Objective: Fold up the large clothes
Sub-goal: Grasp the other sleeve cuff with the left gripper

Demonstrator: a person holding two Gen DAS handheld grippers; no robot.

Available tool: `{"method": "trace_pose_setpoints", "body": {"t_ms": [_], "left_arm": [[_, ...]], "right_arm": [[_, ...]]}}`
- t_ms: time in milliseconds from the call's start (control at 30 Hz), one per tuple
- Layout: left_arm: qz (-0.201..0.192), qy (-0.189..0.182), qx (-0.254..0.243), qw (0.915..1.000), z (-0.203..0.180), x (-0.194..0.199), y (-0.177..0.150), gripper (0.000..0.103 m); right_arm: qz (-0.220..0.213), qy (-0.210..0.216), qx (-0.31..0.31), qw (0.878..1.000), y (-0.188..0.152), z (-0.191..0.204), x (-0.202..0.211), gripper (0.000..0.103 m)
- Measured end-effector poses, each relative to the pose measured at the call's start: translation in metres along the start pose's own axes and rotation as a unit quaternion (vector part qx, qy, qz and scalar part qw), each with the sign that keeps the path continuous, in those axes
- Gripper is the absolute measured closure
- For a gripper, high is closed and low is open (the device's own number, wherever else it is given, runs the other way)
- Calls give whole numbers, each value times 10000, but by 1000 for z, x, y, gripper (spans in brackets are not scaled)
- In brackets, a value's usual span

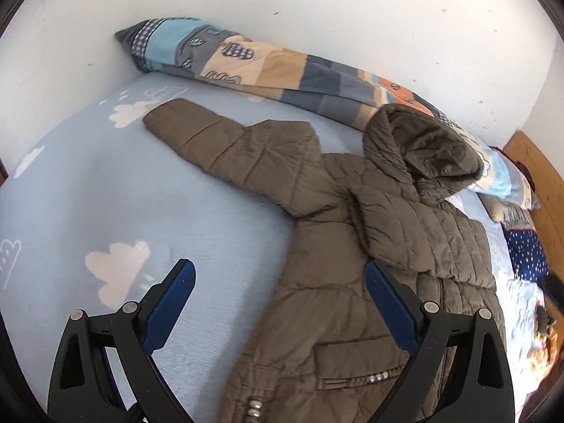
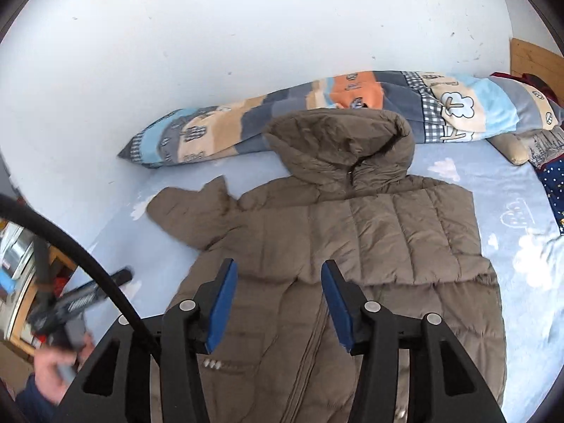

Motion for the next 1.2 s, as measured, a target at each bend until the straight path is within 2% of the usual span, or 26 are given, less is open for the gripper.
{"method": "trace_pose_setpoints", "body": {"t_ms": [167,300,467,533,667,733,800,867,1100,1200], "left_arm": [[159,105,173,9997,24,-16,7,6],[284,201,252,9991,42,-35,20,6],[495,-179,897,9946,85,-64,47,6],[550,-430,1303,9890,105,-80,60,6],[576,-743,2197,9710,159,-118,85,6],[554,-760,2463,9646,182,-134,96,6],[449,-742,2841,9549,208,-150,106,14],[364,-734,3033,9494,226,-162,115,14],[114,-1062,3447,9326,265,-210,137,17],[33,-1113,3461,9316,275,-227,147,17]], "right_arm": [[29,243,123,9996,-17,9,7,46],[88,80,426,9990,-22,8,-6,46],[117,122,267,9995,-15,-5,-14,46],[100,93,287,9995,-13,-8,-16,46],[158,76,223,9996,-12,-14,-24,46],[224,80,190,9995,-13,-17,-30,46],[297,63,200,9993,-15,-19,-37,46],[376,54,261,9989,-18,-19,-43,46],[531,38,215,9984,-21,-25,-63,46],[603,1,252,9979,-24,-25,-72,46]]}}
Point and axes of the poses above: each gripper's, at about its wrist camera, not at the fingertips, and x roughly against the way its jaws point, z to its left, y to its top, the point moved 2 cm from there along -x, roughly the way its jaws point, and after that the axes turned 6 degrees about -x, right-handed, at the moved point
